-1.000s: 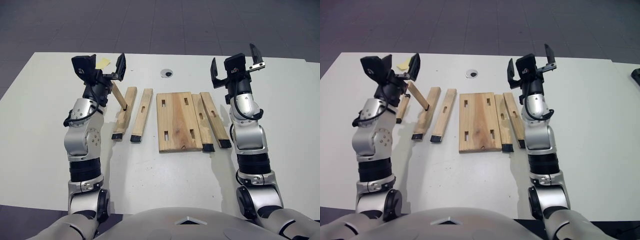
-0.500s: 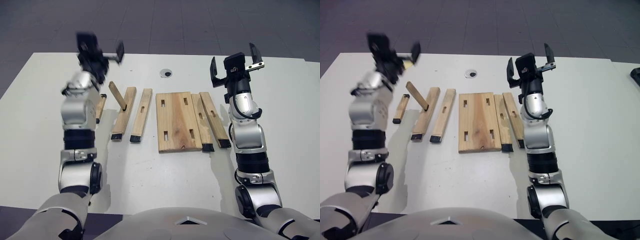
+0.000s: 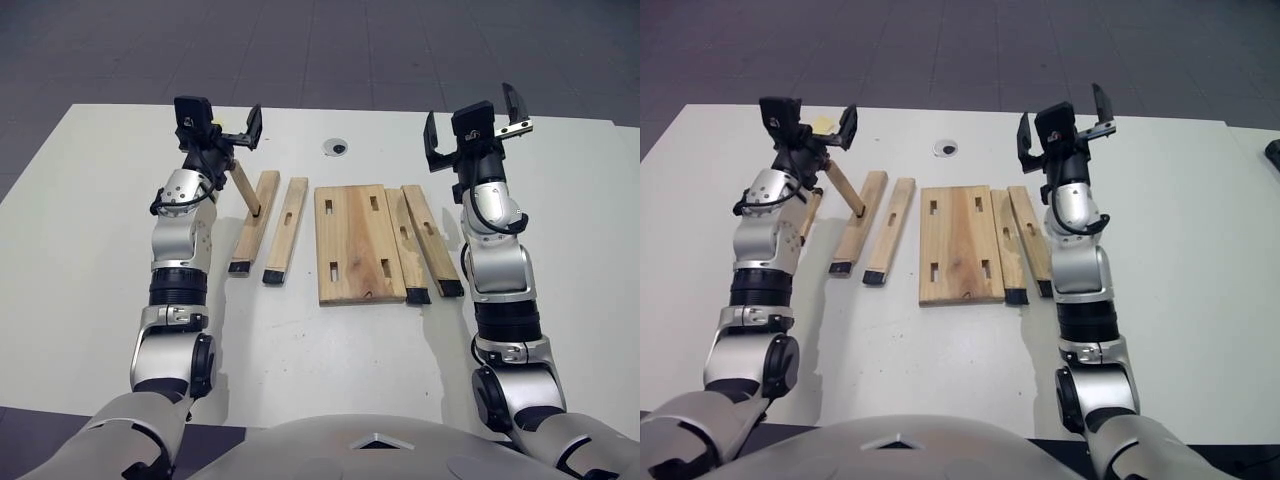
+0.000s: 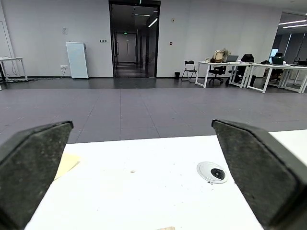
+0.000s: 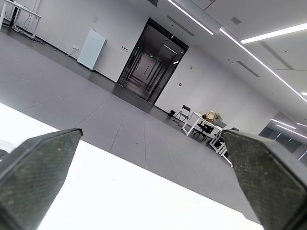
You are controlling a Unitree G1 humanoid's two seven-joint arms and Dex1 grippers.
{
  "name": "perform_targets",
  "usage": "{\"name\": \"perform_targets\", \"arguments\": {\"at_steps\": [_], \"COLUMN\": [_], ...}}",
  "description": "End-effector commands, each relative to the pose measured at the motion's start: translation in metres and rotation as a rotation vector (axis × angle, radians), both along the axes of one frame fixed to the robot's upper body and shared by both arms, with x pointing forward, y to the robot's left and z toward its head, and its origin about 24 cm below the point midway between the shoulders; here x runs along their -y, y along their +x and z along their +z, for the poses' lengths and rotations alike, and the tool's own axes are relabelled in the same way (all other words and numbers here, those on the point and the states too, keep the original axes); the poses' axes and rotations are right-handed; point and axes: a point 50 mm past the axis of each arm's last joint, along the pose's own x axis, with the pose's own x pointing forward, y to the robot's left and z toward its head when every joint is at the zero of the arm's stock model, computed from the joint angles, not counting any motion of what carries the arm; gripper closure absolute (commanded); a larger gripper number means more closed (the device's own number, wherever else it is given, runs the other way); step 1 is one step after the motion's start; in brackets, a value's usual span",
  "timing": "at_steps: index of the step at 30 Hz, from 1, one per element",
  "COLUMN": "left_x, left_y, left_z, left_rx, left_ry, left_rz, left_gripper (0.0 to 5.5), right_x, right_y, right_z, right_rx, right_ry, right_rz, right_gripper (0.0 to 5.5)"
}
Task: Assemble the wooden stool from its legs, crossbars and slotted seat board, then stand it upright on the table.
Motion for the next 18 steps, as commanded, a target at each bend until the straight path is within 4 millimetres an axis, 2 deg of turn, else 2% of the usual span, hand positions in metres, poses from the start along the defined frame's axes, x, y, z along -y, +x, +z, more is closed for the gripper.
{"name": "perform_targets", "arguments": {"at_steps": [1,3,5,7,13,18], "left_x": [-0.012,-0.012,-0.011,-0.01,-0.007,-0.007], "left_y": [-0.009,-0.011,-0.017,-0.027,-0.077,-0.105], "left_z": [-0.009,0.014,0.034,0.038,0.014,-0.014], "left_rx": [-0.056,-0.001,0.056,0.053,-0.049,-0.177], "left_ry": [-0.058,-0.196,-0.195,-0.141,-0.09,-0.076], "left_rz": [0.053,0.04,0.014,0.006,-0.019,0.012], "left_gripper": [0.12,0.12,0.12,0.12,0.12,0.12], "right_x": [-0.001,0.0,0.002,0.003,0.009,0.011], "right_y": [0.001,0.0,-0.001,-0.003,-0.008,-0.013], "right_z": [0.0,-0.002,-0.004,-0.005,-0.011,-0.017], "right_rx": [0.0,-0.005,-0.009,-0.011,-0.021,-0.04], "right_ry": [0.01,0.011,0.012,0.013,0.014,0.015], "right_rz": [0.006,0.002,-0.007,-0.013,-0.037,-0.051], "right_gripper": [0.1,0.1,0.1,0.1,0.1,0.1]}}
